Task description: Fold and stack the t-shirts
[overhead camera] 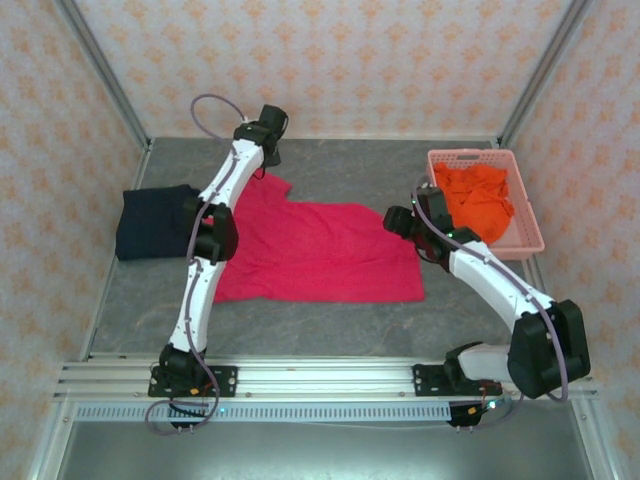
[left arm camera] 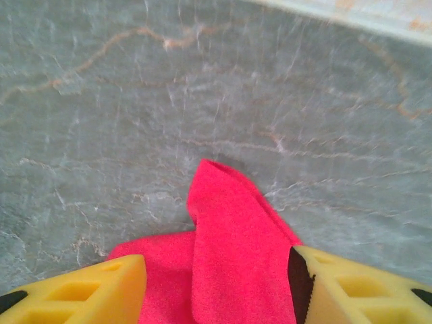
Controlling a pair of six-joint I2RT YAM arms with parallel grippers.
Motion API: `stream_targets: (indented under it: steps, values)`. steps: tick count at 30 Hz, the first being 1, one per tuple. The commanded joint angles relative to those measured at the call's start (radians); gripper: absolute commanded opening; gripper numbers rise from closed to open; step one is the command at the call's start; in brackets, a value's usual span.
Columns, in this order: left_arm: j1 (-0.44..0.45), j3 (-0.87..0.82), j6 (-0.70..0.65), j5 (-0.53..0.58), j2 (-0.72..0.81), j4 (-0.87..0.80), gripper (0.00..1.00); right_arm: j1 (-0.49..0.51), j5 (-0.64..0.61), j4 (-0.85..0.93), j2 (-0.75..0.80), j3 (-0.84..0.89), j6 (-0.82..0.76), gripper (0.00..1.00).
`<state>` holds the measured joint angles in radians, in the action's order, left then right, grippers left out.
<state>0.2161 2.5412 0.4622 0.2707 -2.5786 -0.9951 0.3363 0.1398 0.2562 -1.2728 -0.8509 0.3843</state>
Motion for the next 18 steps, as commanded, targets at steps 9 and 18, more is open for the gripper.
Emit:
stream_targets:
  steps: [9, 18]
  values:
    - [-0.022, 0.067, -0.004, -0.022, -0.110, -0.047, 0.55, -0.008, -0.037, 0.027, 0.084, 0.070, 0.022, 0.66]
    - [-0.056, 0.119, -0.034, -0.076, -0.161, 0.006, 0.45, -0.008, -0.048, 0.028, 0.121, 0.100, 0.038, 0.66]
